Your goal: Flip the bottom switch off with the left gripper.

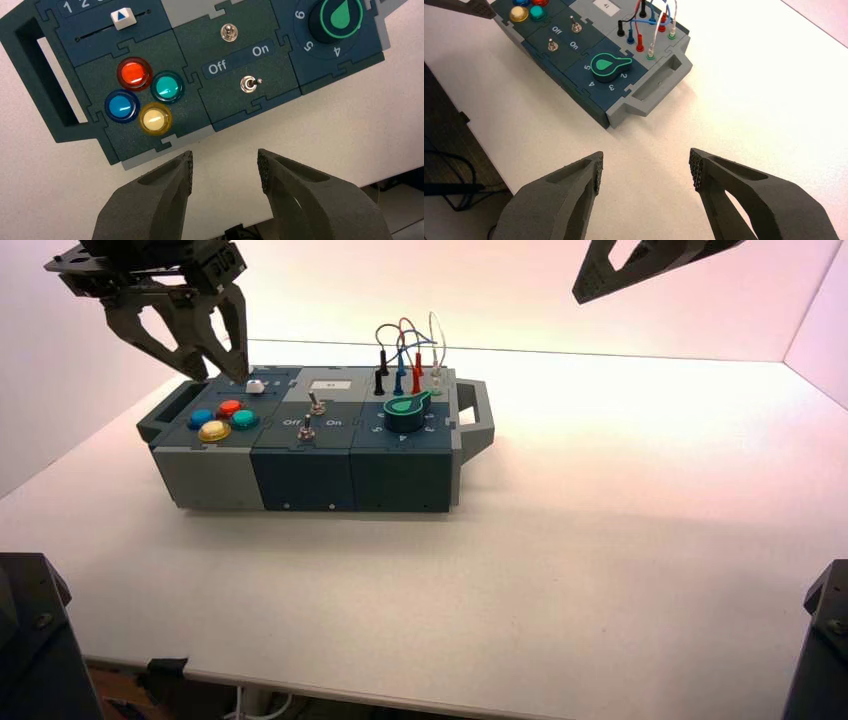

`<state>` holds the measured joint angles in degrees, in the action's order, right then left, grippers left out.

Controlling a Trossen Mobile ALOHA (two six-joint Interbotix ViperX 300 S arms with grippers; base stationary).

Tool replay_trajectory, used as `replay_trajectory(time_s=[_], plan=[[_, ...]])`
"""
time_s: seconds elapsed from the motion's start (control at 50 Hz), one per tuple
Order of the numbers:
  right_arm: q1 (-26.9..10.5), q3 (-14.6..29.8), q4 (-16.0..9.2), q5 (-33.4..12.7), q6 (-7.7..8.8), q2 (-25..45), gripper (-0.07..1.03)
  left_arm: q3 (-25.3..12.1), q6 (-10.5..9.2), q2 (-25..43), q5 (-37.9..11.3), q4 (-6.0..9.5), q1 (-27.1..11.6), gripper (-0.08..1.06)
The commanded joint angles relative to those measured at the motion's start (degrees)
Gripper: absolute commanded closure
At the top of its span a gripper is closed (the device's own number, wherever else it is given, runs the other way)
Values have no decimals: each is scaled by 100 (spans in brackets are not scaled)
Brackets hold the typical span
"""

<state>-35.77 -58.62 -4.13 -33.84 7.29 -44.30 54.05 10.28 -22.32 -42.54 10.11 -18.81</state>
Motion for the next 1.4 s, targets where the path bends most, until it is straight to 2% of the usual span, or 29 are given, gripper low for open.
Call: replay_trajectory(time_s=[0.02, 0.16, 0.28, 0.38, 0.48, 0.72, 0.98, 1.12, 1.24, 1.3, 1.4], plan=[[18, 105, 0, 26, -53, 105, 10, -79, -35, 18, 62, 26, 9, 30], [18, 176, 0, 18, -158, 360, 10, -272, -53, 193, -70, 79, 18, 30], [26, 272, 0, 18, -220, 554, 13, -615, -53, 413, -158, 141, -26, 30], [35, 299, 0, 53, -281, 659, 18, -835, -132, 598, -272, 202, -35, 30], [97, 316, 0, 97, -325, 765, 19, -993, -176, 817, -325, 290, -88, 30], [501, 510, 0, 114, -325, 1151, 19, -1151, -193, 1433, -316, 378, -316, 33], [571, 809, 0, 132, -343, 1898, 23, -1222, -272, 1749, -211, 422, -571, 38], [580, 1028, 9, 132, -343, 2312, 38, -1239, -290, 1740, -123, 422, -615, 40], [659, 1248, -9, 211, -352, 2654, 65, -1266, -290, 1767, -123, 422, -624, 47], [747, 1318, -18, 255, -396, 2804, 72, -1292, -299, 1784, -123, 431, -650, 47], [923, 1450, -9, 299, -527, 3129, 74, -1345, -334, 1811, -114, 431, -738, 50]])
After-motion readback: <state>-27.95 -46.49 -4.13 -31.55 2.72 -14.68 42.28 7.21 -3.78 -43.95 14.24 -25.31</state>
